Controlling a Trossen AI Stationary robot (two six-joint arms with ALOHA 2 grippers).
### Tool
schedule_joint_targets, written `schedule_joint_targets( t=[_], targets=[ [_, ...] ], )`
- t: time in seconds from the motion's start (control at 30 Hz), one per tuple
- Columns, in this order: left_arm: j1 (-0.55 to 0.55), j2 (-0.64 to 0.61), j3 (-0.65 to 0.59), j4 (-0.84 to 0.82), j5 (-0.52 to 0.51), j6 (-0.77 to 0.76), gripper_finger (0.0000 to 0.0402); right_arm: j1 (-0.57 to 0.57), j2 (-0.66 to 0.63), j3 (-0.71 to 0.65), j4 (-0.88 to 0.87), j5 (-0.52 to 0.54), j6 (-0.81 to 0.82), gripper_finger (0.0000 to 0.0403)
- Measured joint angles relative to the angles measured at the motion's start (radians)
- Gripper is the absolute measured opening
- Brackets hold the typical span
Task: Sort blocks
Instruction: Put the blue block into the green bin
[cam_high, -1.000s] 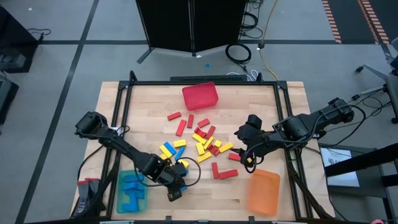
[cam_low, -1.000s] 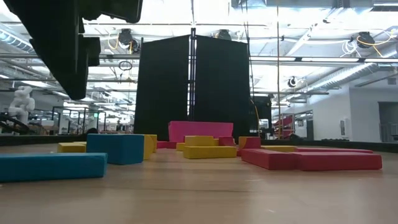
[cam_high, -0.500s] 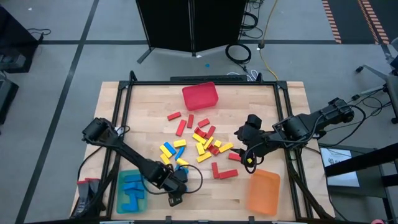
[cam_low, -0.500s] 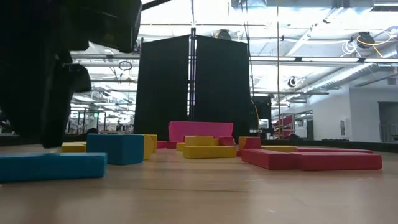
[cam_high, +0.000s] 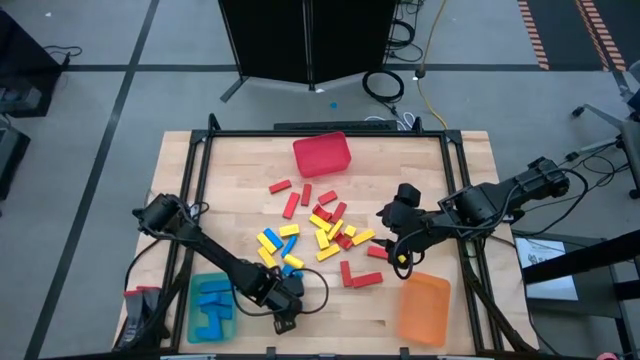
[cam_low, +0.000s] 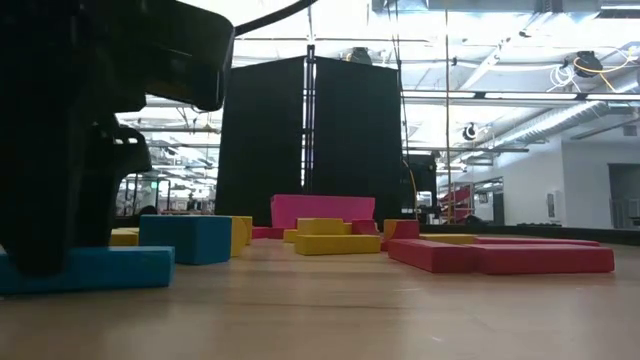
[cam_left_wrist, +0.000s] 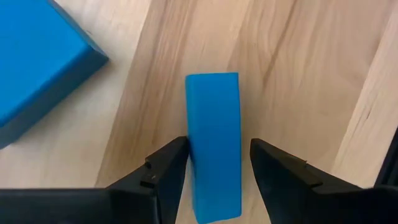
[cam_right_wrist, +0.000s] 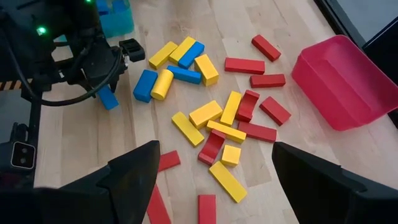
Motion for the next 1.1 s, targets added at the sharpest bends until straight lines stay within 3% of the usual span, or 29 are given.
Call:
schedule_joint_targets(
  t=[0.33, 0.47, 0.6, 0.7, 0.9, 1.1],
  targets=[
    [0.002, 0.062, 0.007, -0.040, 0.092, 0.071, 0.0114, 0.000, 0.000, 0.000, -0.001, 0.000, -0.054, 0.0306],
    [0.009, 0.064, 0.015, -0.066, 0.111, 0.015, 0.0107, -0.001, 0.000, 0.000, -0.009, 0.000, -0.110, 0.0306],
    [0.009, 0.043, 0.068, -0.196, 0.108, 0.032, 0.0107, -0.001, 0.000, 0.000, -0.009, 0.000, -0.162, 0.0306],
    [0.007, 0.011, 0.104, -0.287, 0.073, 0.062, 0.0106, -0.002, 0.000, 0.000, -0.003, 0.000, -0.141, 0.0306],
    [0.008, -0.096, 0.220, -0.503, -0.101, 0.055, 0.0106, 0.002, -0.001, 0.000, 0.017, 0.000, -0.028, 0.0306],
    [-0.039, -0.206, 0.338, -0.674, -0.152, -0.032, 0.0105, 0.006, -0.001, 0.000, 0.017, 0.000, 0.016, 0.0306]
  ],
)
